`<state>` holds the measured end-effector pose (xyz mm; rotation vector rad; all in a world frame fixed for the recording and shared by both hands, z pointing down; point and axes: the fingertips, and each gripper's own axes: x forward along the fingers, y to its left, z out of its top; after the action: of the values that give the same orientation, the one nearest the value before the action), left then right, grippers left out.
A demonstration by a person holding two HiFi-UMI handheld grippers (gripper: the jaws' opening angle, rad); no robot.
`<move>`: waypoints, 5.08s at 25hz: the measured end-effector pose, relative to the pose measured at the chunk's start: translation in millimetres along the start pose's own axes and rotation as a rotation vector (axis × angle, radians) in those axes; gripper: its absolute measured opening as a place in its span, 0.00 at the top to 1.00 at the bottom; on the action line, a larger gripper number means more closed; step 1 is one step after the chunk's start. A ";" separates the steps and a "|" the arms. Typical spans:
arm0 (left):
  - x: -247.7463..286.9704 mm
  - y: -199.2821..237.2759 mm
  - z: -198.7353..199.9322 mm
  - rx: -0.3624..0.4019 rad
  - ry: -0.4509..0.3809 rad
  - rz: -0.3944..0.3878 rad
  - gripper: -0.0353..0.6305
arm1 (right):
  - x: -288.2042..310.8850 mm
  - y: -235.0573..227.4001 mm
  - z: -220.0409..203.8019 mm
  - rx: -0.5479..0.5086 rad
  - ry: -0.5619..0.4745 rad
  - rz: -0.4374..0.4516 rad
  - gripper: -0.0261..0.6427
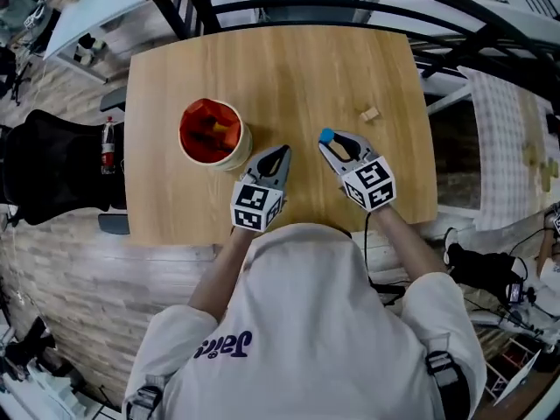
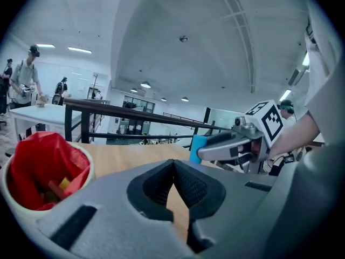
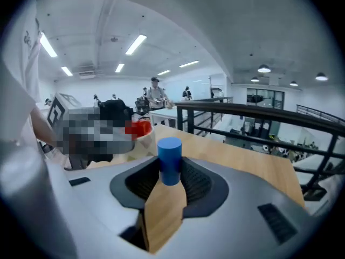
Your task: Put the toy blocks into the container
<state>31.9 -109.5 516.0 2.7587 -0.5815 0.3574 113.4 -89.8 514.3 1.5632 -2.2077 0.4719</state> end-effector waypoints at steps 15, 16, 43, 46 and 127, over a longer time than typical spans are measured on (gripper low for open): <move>-110.6 92.3 -12.5 -0.077 -0.073 0.209 0.94 | 131.7 145.1 99.2 -0.457 0.105 0.456 0.77; -115.8 95.7 -12.9 -0.082 -0.078 0.227 0.94 | 141.1 154.2 96.6 -0.492 0.133 0.496 0.77; -125.5 90.8 -9.4 -0.076 -0.096 0.231 0.94 | 179.6 163.8 89.3 -0.433 0.302 0.461 0.73; -106.0 75.4 -3.5 -0.054 -0.085 0.182 0.94 | 152.2 140.8 96.5 -0.363 0.223 0.409 0.73; -8.4 14.8 -13.0 -0.090 -0.023 0.241 0.94 | 81.7 -7.1 35.9 -1.419 0.433 0.659 0.76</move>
<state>15.9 -115.2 529.0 2.6145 -0.9171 0.3432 91.3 -176.0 524.2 -0.0117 -1.8043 -0.5074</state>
